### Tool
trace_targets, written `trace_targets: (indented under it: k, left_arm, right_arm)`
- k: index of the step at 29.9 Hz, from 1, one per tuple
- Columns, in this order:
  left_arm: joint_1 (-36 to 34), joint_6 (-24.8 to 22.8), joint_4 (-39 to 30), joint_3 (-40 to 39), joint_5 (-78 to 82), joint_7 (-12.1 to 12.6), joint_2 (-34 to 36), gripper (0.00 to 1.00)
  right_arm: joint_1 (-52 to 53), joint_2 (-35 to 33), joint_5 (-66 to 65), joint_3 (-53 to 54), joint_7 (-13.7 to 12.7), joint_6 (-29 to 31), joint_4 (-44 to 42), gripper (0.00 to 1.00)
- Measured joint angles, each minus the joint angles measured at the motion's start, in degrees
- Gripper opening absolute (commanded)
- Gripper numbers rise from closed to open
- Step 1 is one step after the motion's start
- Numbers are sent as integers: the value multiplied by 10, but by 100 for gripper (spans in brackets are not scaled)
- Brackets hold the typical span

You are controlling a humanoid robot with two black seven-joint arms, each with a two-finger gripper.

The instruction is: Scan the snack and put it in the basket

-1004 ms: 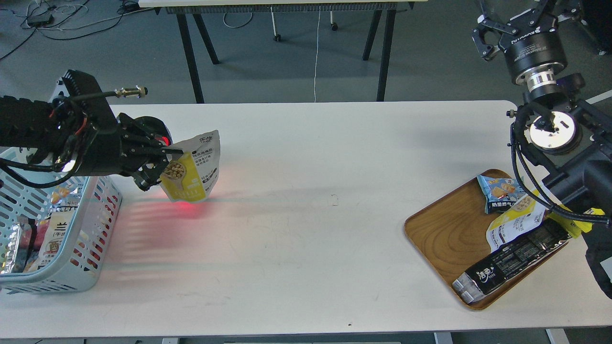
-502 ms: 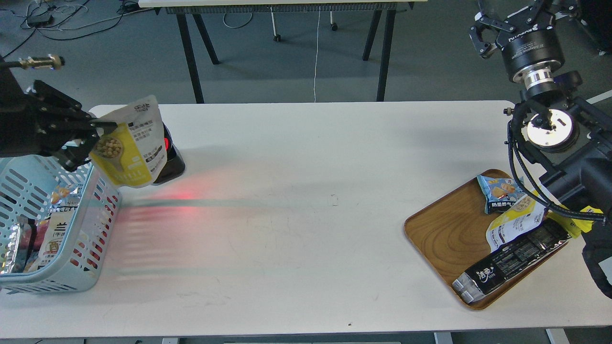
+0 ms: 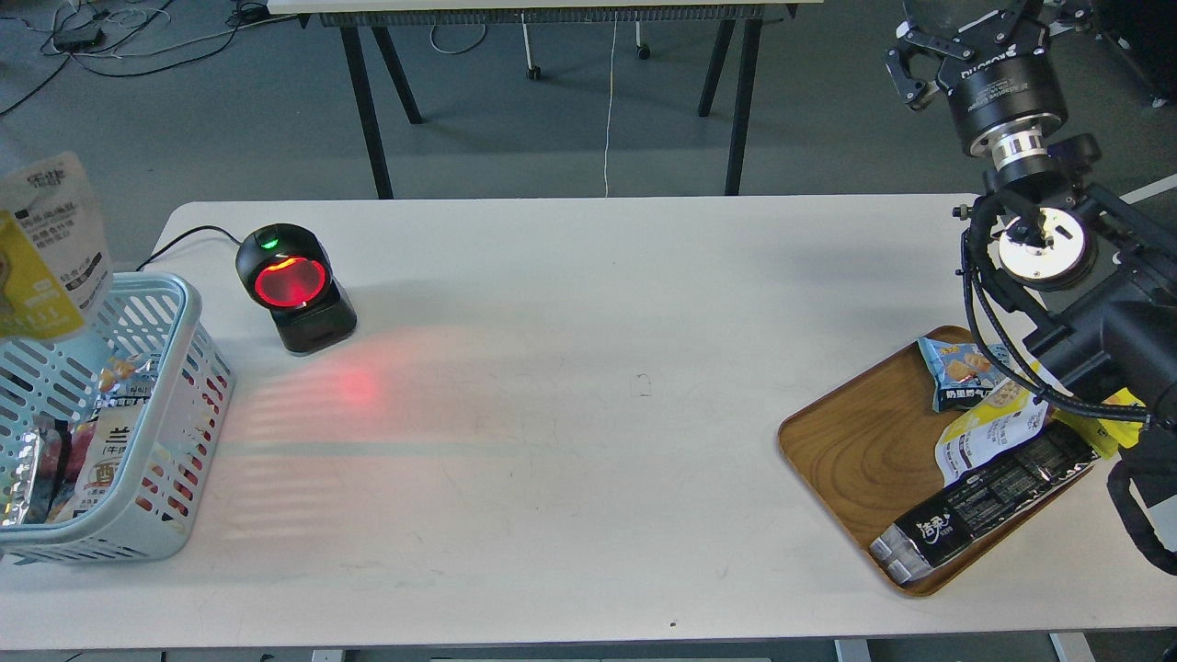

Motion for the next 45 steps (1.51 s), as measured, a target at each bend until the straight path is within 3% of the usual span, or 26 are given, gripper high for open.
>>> trace_targets:
  k: [4, 9, 11, 15, 16, 24, 30, 40, 45]
  left_arm:
    - [0, 60, 1, 63, -3, 0, 0, 0]
    - [0, 76, 2, 99, -4, 0, 1, 1]
    - [0, 77, 2, 101, -4, 0, 1, 10]
    - [-1, 77, 4, 101, -7, 0, 1, 49]
    - [-1, 77, 7, 101, -13, 0, 1, 55]
    - [-5, 71, 45, 94, -216, 0, 1, 84]
    - [-41, 71, 80, 80, -494, 0, -37, 99]
    - [-47, 70, 222, 34, -765, 0, -258, 100]
    - [-47, 35, 297, 3, -935, 0, -365, 100]
  right_arm:
    - [1, 1, 0, 0, 0, 0, 0, 99]
    - [1, 1, 0, -2, 0, 0, 0, 99]
    - [1, 1, 0, -2, 0, 0, 0, 99]
    - [1, 1, 0, -2, 0, 0, 0, 99]
    - [1, 1, 0, -2, 0, 0, 0, 99]
    - [1, 1, 0, -2, 0, 0, 1, 99]
    - [8, -1, 0, 6, 0, 0, 1, 99]
    - [16, -9, 0, 40, -7, -7, -1, 99]
    - [15, -8, 0, 42, -24, -9, -8, 99]
